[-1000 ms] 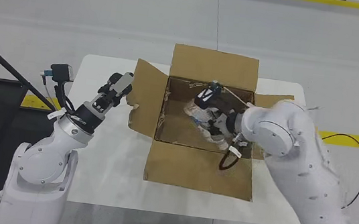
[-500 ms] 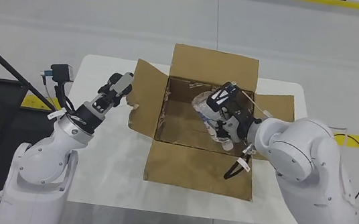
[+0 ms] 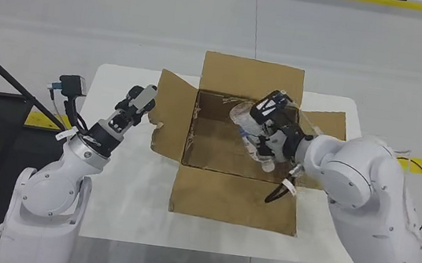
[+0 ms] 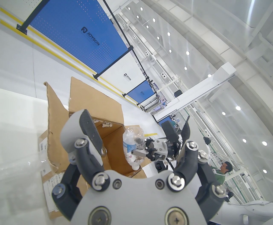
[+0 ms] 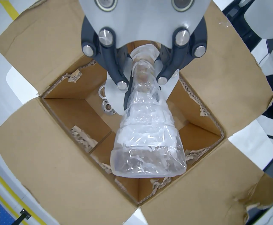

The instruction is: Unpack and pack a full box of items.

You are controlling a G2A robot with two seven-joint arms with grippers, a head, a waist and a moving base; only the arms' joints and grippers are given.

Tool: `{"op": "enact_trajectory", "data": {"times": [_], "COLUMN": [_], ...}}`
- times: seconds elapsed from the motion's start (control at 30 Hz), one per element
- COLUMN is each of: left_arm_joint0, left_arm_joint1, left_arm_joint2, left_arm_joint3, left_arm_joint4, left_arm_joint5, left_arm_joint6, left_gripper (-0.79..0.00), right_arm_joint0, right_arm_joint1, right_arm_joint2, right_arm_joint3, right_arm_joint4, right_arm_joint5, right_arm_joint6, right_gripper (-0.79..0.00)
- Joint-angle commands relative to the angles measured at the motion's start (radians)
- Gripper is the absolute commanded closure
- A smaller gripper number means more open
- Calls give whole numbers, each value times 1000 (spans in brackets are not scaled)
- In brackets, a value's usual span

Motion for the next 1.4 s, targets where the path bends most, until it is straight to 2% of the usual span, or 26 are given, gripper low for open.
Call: {"op": "enact_trajectory", "data": {"times": [0.0,0.33,0.43,0.53,0.63,0.83,1.13,1.37], "left_arm_joint0": [0,0,0,0,0,0,0,0], "left_arm_joint1": [0,0,0,0,0,0,0,0], "left_arm_joint2": [0,0,0,0,0,0,0,0], "left_arm_joint3": [0,0,0,0,0,0,0,0], "left_arm_joint4": [0,0,0,0,0,0,0,0], "left_arm_joint5": [0,0,0,0,0,0,0,0], "left_arm_joint6": [0,0,0,0,0,0,0,0], "left_gripper": [-785,-785,-785,-785,-785,-785,-785,-785], "right_arm_joint0": [-4,-178,-227,-256,-263,-233,-82,5], "right_arm_joint1": [6,53,63,71,78,85,92,97], "right_arm_joint2": [55,482,565,608,614,598,500,456], "right_arm_joint3": [7,-11,31,108,202,361,652,804], "right_arm_joint4": [9,4,-36,-42,-88,-50,-28,8], "right_arm_joint5": [30,210,258,259,268,217,86,10], "right_arm_joint6": [-2,-21,-19,-10,1,-3,12,1], "right_gripper": [0,0,0,0,0,0,0,0]}}
